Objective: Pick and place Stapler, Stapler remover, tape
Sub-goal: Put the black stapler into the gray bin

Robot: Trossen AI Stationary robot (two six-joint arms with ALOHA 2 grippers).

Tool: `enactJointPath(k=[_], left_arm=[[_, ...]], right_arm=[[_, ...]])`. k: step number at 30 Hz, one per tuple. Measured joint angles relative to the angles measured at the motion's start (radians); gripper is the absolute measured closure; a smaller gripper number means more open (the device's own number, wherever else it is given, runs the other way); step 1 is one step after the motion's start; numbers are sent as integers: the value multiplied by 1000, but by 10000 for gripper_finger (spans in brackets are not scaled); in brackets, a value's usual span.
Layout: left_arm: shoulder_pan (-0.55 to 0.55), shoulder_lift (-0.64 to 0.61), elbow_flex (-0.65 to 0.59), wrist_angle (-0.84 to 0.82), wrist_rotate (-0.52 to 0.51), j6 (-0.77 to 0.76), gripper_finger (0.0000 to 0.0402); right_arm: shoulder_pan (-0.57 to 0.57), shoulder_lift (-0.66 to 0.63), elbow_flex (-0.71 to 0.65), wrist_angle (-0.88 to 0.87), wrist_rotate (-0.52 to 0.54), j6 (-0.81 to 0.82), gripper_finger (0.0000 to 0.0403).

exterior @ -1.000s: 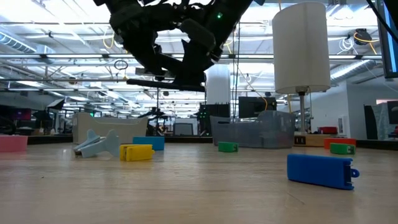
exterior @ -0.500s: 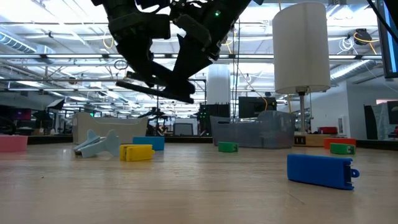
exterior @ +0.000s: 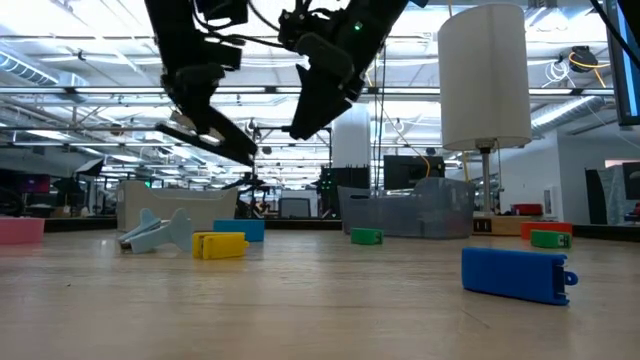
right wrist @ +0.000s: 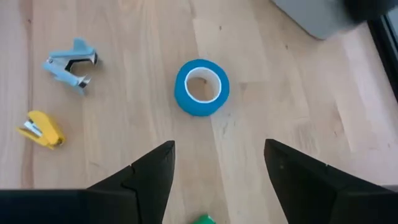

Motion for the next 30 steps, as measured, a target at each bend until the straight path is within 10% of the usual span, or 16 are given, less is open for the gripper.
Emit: enactJointPath(k=[30], left_arm=[[481, -85, -284, 380, 197, 168, 274]], right_arm=[[-18, 0, -1, 7, 2, 49, 175]])
